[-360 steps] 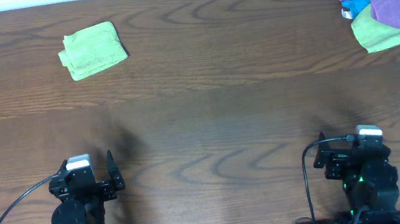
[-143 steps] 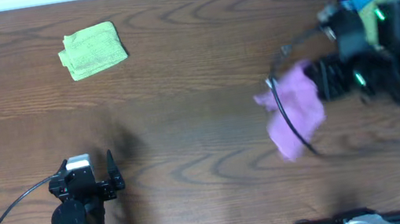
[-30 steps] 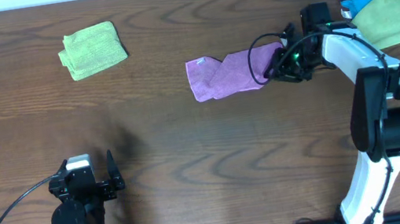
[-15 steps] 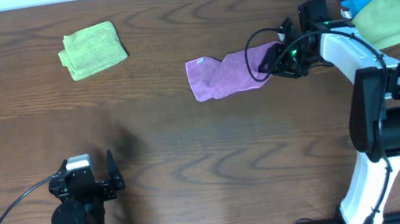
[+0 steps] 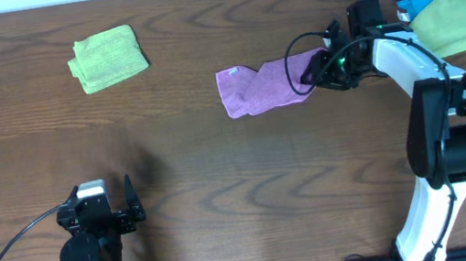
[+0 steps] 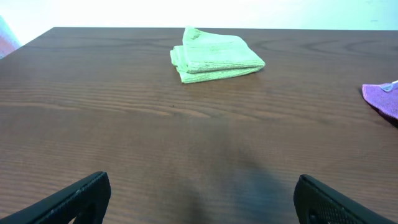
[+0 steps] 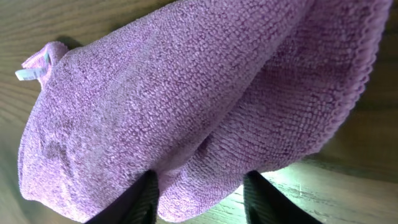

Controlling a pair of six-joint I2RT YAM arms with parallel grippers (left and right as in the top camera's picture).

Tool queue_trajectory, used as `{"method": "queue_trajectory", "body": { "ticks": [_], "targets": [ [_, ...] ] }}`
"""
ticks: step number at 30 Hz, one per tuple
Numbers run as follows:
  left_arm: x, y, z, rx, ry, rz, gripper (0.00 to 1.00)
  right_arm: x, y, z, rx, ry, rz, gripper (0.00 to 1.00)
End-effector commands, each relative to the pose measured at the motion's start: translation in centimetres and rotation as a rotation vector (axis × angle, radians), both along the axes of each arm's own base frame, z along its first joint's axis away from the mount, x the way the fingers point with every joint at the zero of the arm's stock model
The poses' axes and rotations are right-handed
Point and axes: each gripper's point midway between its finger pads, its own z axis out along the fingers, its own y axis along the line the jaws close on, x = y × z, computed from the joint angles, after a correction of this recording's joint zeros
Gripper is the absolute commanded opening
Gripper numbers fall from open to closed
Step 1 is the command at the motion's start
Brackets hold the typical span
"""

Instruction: Fold the cloth

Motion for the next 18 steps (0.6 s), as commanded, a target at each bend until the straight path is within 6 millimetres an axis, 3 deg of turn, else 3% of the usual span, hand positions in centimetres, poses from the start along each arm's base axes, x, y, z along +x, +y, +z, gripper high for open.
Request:
{"method": "queue_trajectory", "body": {
  "ticks": [1,5,7,9,15,18],
  "targets": [
    [-0.1,-0.3,-1.4,0.012,0.033,-0.023,0.95,0.0,1.0,-0.8,0.039,0.024,0.018,0.4],
    [-0.1,-0.3,-1.4,0.012,0.032,-0.023,0.95,0.1,1.0,-0.8,0.038,0.018,0.018,0.28],
    [-0.1,-0.3,-1.4,0.012,0.032,-0.023,0.95,0.1,1.0,-0.8,0.038,0.02,0.018,0.12],
    [-0.1,-0.3,-1.4,0.012,0.032,-0.023,0.95,0.1,1.0,-0.8,0.043,0.02,0.019,0.02],
    [-0.1,-0.3,-1.4,0.012,0.033,-0.023,0.95,0.0,1.1,-0.1,0.046,0.043,0.016,0.02],
    [-0.1,-0.3,-1.4,0.012,0.033,-0.023,0.95,0.2,1.0,1.9,0.033,0.06,0.025,0.02]
  ]
}}
